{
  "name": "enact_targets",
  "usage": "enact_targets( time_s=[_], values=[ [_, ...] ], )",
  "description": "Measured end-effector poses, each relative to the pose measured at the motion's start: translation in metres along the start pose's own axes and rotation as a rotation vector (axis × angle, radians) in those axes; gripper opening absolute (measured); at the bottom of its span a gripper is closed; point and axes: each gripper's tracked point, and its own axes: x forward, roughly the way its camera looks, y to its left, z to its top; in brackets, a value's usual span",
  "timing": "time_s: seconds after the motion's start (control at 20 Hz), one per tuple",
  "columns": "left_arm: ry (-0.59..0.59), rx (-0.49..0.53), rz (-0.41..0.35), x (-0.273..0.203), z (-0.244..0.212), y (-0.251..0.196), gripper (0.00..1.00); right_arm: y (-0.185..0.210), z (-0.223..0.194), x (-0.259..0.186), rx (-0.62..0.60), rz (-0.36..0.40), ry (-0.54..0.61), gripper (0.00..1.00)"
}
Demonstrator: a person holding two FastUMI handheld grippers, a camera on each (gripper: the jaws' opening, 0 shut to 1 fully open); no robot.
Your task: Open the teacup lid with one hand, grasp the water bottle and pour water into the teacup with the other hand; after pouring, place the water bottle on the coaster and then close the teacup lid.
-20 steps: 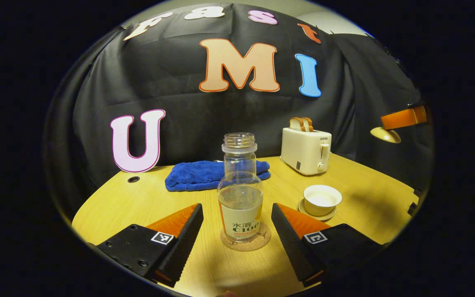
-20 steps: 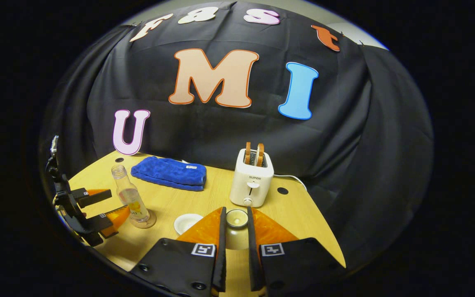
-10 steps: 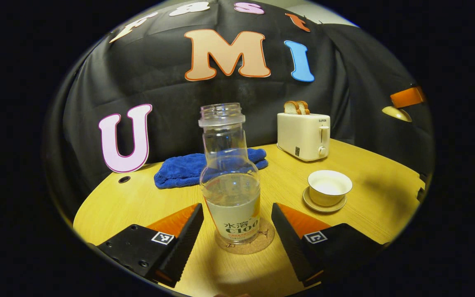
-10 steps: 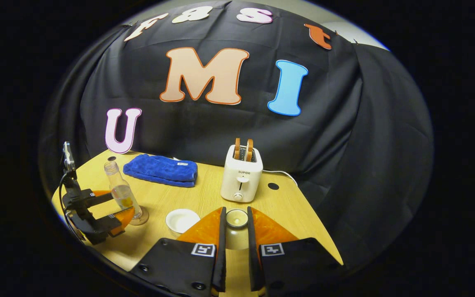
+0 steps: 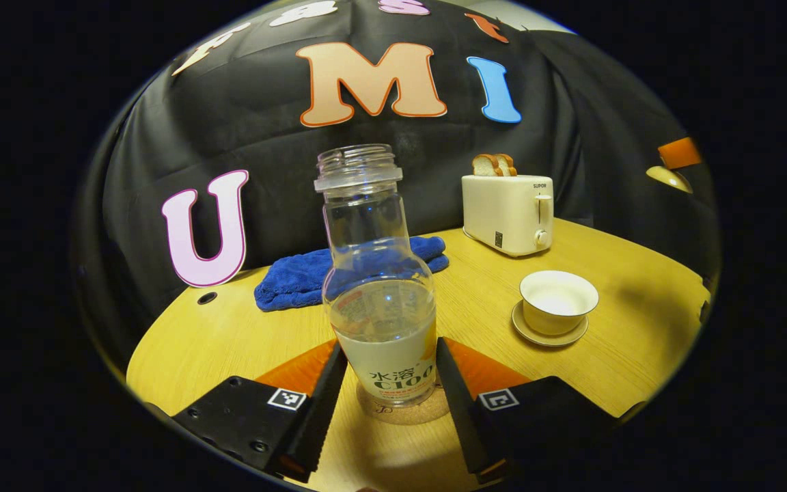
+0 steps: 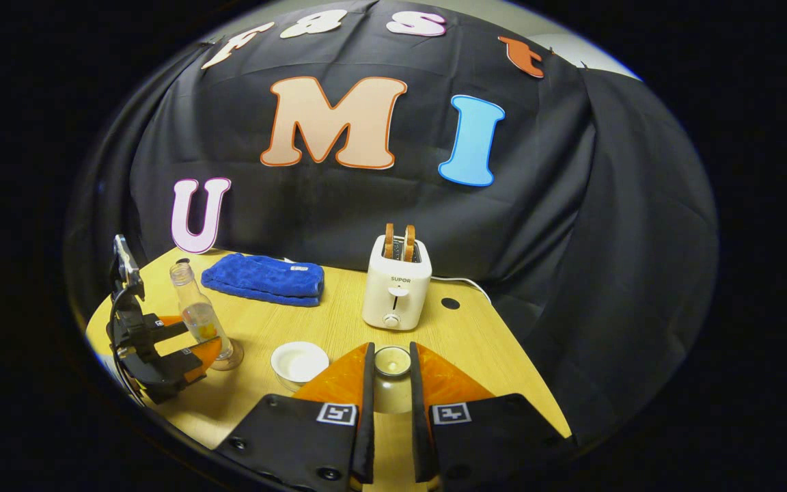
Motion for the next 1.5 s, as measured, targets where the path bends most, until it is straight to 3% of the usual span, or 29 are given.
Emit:
enact_targets(
  time_s=[0.15,0.85,1.5],
  values=[
    [0.018,0.053,0.006,0.000,0.002,0.000,0.72,-0.004,-0.005,0.000,0.021,-0.002,0.003,0.25],
    [0.052,0.542,0.138,0.000,0.032,0.007,0.71,-0.023,-0.032,-0.002,0.073,0.007,0.022,0.24],
    [0.147,0.903,0.066,0.009,0.026,-0.002,0.69,-0.026,-0.045,0.004,0.076,0.060,0.037,0.25]
  ],
)
